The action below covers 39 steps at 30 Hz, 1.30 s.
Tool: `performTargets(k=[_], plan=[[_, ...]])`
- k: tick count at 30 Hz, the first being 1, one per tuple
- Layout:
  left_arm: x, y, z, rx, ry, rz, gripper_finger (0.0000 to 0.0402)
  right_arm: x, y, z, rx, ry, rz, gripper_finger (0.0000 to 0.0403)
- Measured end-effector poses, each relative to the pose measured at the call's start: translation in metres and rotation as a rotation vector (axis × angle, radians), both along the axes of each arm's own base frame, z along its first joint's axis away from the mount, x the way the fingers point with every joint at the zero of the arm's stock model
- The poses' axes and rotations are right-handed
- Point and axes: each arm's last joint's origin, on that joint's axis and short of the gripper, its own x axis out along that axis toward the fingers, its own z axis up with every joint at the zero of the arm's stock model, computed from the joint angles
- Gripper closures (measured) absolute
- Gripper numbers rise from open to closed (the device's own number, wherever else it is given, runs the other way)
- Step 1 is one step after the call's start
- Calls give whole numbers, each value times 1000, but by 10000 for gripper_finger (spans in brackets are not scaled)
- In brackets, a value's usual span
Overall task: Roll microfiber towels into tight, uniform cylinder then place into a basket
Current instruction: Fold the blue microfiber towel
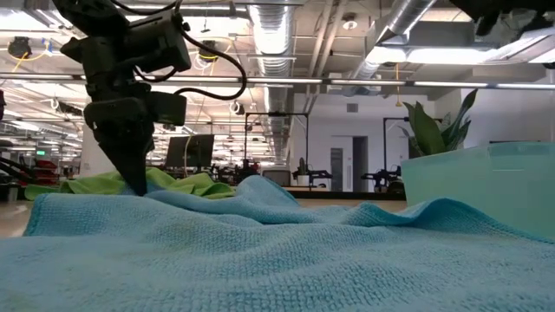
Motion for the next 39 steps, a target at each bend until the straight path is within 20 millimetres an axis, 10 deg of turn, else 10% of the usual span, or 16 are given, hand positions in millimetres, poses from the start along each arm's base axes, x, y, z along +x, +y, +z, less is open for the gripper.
performTargets(k=[18, 39], plan=[[7, 0, 3, -9, -85, 26, 401, 60, 0, 7, -180, 8, -165, 170], [7, 0, 3, -16, -82, 56, 401, 150, -2, -18, -8, 561, -23, 170]])
